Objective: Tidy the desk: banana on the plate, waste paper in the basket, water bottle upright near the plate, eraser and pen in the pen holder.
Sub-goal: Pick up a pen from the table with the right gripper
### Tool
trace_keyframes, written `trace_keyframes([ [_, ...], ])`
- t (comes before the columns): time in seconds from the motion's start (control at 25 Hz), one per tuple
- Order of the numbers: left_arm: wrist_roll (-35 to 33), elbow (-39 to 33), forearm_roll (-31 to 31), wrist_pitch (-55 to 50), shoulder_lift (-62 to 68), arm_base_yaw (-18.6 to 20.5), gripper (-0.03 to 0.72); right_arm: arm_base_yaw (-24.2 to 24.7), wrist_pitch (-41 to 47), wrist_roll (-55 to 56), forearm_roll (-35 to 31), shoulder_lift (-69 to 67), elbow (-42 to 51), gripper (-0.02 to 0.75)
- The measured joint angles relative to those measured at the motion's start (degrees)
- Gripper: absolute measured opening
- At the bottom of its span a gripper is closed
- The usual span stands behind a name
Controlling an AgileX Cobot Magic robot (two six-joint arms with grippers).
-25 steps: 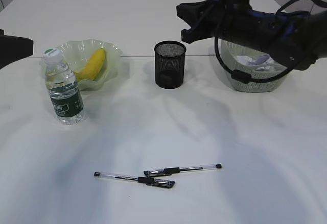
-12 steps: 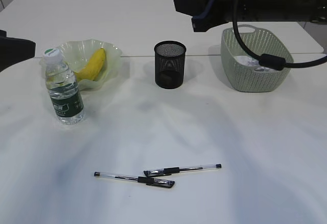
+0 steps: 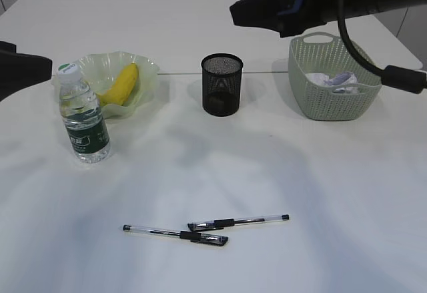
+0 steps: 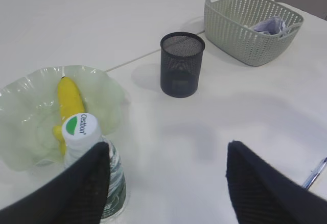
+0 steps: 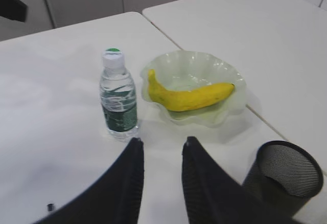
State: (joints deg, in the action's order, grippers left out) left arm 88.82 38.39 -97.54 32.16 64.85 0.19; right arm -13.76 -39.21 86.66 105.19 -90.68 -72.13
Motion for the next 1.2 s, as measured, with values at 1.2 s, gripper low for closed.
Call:
trace_keyframes([
  [1.2,4.25,0.0,-4.99,4.36,0.0,0.0,0.501,-0.64,3.83,-10.93,0.0,2.47,16.87,0.526],
])
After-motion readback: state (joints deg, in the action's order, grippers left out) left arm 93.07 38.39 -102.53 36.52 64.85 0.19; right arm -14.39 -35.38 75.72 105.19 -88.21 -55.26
